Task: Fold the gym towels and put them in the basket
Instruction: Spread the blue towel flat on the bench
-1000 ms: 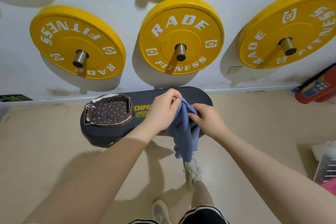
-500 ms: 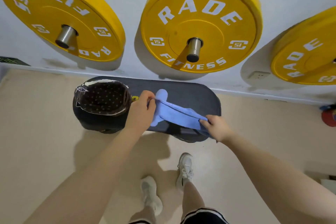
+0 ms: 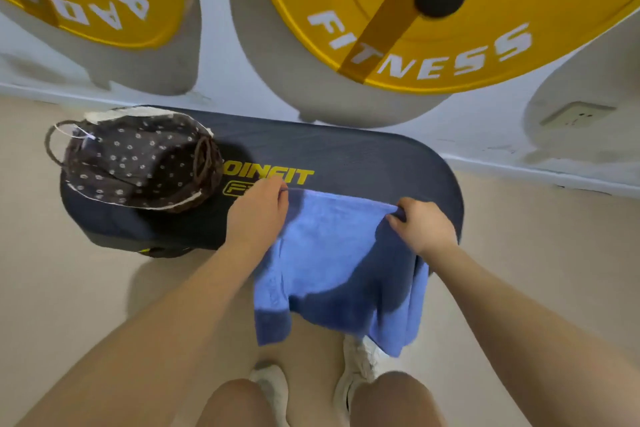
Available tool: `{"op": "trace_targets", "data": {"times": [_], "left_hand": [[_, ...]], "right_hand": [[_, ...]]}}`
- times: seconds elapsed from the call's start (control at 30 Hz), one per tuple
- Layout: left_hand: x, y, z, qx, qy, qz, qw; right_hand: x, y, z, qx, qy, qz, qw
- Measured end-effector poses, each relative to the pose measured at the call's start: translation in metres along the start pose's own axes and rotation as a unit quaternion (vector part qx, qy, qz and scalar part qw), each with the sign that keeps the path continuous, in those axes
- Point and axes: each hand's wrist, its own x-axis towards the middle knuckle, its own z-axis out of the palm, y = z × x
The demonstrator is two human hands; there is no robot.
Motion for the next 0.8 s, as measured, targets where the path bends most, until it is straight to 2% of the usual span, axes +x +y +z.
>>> {"op": "trace_targets", "data": {"times": [0.17,0.3,0.4,0.43,0.47,0.53,0.6,0.63,0.73,0.8], "left_hand": [[0.075,-0.043,0.101,0.103,0.022,0.023,0.994],[0.134,-0.085,0.145,0.174,0.068,0.003,0.982],[0.166,-0.106,0.155,0.341,0.121,0.002,0.932],[0.171,-0.107,0.157,0.357,0.131,-0.006,0.925],[0.172,-0.107,0.164,0.335,0.141,0.009,0.931],[0.165,-0.098,0.183,0.240,0.149,0.098,0.954],[0.150,-0.074,0.201,0.097,0.109,0.198,0.969],[0.139,-0.059,0.207,0.060,0.071,0.220,0.971],[0.116,-0.022,0.228,0.070,-0.099,0.245,0.962],[0.107,-0.007,0.238,0.071,-0.116,0.271,0.953]], "right_hand": [[0.095,0.008,0.091,-0.008,0.103,0.000,0.995],[0.158,-0.003,0.119,-0.019,0.160,-0.065,0.985],[0.190,-0.020,0.126,0.030,0.170,-0.111,0.979],[0.197,-0.022,0.129,0.043,0.160,-0.121,0.979],[0.200,-0.021,0.132,0.048,0.149,-0.122,0.980],[0.195,-0.007,0.138,0.067,0.143,-0.109,0.981],[0.174,0.016,0.141,0.100,0.149,-0.081,0.980],[0.162,0.030,0.143,0.104,0.149,-0.064,0.981],[0.122,0.068,0.148,0.066,0.113,-0.024,0.991],[0.100,0.085,0.151,0.026,0.070,-0.009,0.997]]}}
